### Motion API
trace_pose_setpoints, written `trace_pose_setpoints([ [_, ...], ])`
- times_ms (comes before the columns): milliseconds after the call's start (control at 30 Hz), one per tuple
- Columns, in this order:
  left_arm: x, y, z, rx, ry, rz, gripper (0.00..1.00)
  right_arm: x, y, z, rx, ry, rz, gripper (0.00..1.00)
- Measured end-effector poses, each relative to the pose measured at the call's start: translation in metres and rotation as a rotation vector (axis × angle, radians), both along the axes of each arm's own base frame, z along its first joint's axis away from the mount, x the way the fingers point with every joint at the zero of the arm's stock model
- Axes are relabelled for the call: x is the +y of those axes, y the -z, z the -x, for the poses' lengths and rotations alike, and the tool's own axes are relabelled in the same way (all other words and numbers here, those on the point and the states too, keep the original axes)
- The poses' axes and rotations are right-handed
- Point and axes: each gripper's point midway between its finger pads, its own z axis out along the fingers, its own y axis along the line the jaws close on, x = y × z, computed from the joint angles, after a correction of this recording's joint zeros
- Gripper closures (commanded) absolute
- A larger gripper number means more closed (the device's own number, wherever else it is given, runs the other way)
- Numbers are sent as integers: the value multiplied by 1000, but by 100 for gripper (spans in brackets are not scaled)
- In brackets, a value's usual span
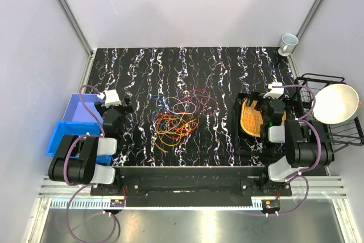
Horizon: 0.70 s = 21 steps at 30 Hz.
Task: Untangle the cables
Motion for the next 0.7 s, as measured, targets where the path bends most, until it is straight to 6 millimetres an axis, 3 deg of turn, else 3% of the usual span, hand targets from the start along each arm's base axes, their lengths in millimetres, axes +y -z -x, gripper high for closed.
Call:
trace_pose_setpoints([
  [700, 0, 0, 0, 0, 0, 0, 1, -10, 6, 2, 24, 61, -5, 0],
])
